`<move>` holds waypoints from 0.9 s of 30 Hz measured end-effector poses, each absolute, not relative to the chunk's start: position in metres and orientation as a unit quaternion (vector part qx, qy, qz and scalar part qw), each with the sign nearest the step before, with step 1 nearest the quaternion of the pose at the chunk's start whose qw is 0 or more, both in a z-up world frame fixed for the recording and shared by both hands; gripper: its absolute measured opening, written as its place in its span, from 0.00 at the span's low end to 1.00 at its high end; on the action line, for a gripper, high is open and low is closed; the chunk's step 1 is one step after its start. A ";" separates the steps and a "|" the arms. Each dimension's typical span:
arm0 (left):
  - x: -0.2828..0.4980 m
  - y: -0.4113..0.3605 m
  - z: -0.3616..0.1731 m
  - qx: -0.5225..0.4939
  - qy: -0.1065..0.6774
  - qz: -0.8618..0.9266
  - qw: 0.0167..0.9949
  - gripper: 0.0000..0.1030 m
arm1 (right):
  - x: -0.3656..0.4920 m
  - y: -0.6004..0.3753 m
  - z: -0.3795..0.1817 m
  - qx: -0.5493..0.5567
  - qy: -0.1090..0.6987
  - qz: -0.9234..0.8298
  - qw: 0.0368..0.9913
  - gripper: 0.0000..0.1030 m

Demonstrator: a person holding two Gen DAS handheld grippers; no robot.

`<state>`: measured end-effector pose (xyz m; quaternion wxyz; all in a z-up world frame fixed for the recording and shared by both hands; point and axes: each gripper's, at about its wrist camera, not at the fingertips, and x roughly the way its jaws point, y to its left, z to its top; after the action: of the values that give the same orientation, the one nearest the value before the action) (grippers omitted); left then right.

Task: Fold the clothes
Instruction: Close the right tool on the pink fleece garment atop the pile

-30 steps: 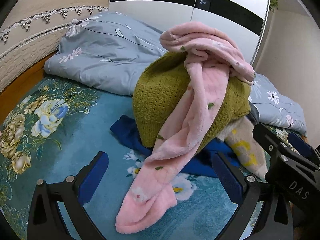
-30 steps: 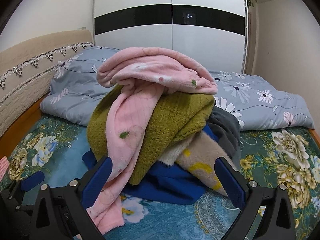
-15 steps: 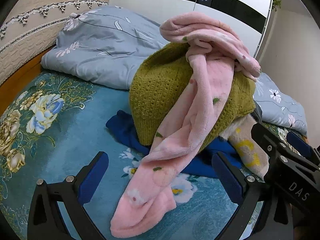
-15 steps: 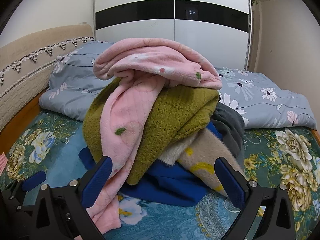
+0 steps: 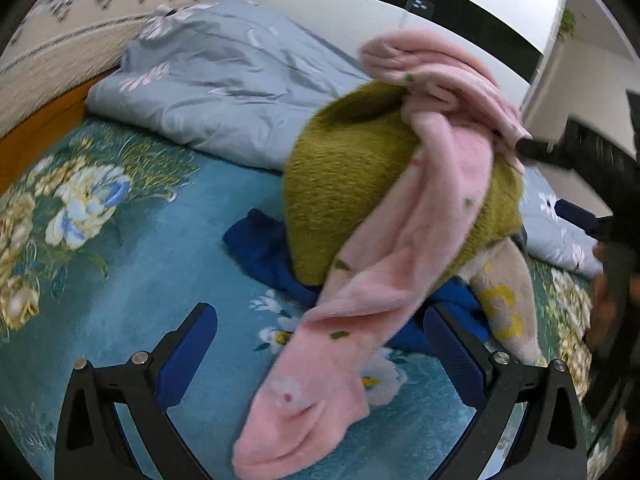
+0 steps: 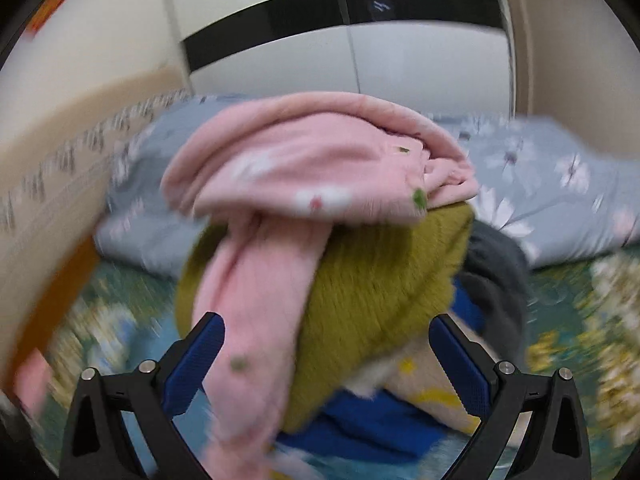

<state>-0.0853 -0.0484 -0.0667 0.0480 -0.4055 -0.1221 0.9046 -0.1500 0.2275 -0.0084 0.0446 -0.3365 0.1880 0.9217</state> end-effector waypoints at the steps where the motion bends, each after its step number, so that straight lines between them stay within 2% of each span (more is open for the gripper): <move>1: -0.085 -0.055 -0.068 -0.405 -0.131 0.904 0.044 1.00 | -0.158 0.235 -0.010 -0.333 0.228 0.914 0.045 1.00; 4: -0.084 -0.075 -0.076 -0.406 -0.158 0.899 0.035 1.00 | -0.181 0.257 -0.018 -0.320 0.344 0.881 0.049 0.93; 7: -0.079 -0.094 -0.084 -0.410 -0.171 0.896 0.025 1.00 | -0.196 0.272 -0.027 -0.306 0.417 0.854 0.053 0.79; 8: -0.076 -0.102 -0.087 -0.412 -0.173 0.894 0.021 1.00 | -0.201 0.276 -0.029 -0.301 0.438 0.846 0.050 0.70; 9: -0.074 -0.109 -0.089 -0.414 -0.175 0.893 0.018 1.00 | -0.205 0.280 -0.031 -0.297 0.457 0.837 0.048 0.53; 10: -0.071 -0.115 -0.091 -0.414 -0.175 0.893 0.014 1.00 | -0.208 0.285 -0.032 -0.293 0.475 0.829 0.046 0.44; 11: -0.068 -0.120 -0.092 -0.415 -0.174 0.893 0.009 1.00 | -0.208 0.286 -0.028 -0.291 0.478 0.828 0.046 0.19; 12: -0.064 -0.126 -0.094 -0.416 -0.174 0.892 0.003 1.00 | -0.207 0.287 -0.024 -0.289 0.478 0.828 0.047 0.08; 19: -0.032 -0.152 -0.088 -0.423 -0.206 0.882 -0.014 1.00 | -0.166 0.281 0.043 -0.273 0.409 0.871 0.012 0.06; 27: 0.030 -0.151 -0.047 -0.413 -0.217 0.884 -0.006 1.00 | -0.035 0.271 0.126 -0.254 0.324 0.911 -0.039 0.06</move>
<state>0.0298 -0.1505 -0.0466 -0.0060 -0.4131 -0.2168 0.8845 -0.0345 0.2706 0.1262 -0.0388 -0.2540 0.3239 0.9105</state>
